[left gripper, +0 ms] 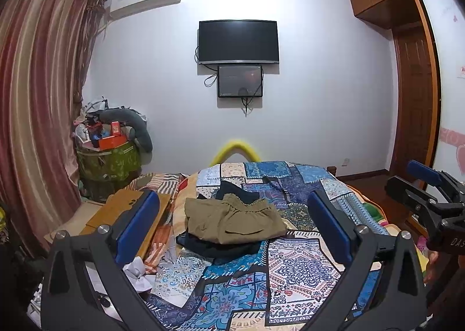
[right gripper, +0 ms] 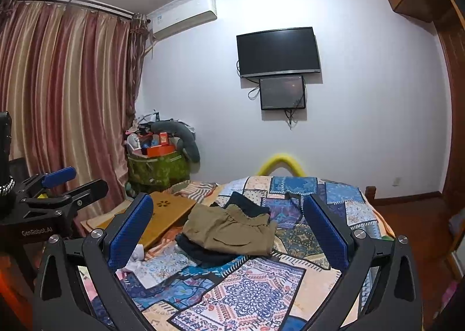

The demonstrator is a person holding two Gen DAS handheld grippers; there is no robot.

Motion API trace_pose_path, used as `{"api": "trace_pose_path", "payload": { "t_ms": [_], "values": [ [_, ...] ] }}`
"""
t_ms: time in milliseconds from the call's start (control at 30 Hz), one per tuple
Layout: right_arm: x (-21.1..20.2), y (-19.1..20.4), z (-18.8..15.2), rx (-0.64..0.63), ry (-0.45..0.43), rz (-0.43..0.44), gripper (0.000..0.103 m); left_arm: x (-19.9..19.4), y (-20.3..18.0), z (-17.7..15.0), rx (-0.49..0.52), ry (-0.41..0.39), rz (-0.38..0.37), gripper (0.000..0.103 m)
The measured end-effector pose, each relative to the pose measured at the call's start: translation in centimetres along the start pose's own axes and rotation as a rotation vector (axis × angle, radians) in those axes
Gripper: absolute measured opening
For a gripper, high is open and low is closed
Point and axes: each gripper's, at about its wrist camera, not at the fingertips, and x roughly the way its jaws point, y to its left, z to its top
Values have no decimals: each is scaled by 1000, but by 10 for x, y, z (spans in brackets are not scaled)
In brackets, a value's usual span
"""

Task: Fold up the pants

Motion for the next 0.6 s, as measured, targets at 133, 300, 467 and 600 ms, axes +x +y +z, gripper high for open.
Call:
{"api": "trace_pose_path", "payload": {
  "t_ms": [133, 300, 467, 600],
  "values": [
    [-1, -1, 1, 2, 2, -2, 102, -1, 0, 0, 7, -3, 1, 103],
    [-1, -1, 1, 3, 3, -3, 102, -1, 2, 0, 8, 0, -7, 103],
    [-3, -1, 2, -2, 1, -9, 102, -1, 1, 0, 5, 0, -15, 103],
    [-3, -1, 3, 2, 0, -9, 102, -1, 0, 0, 13, -3, -20, 103]
  ]
}}
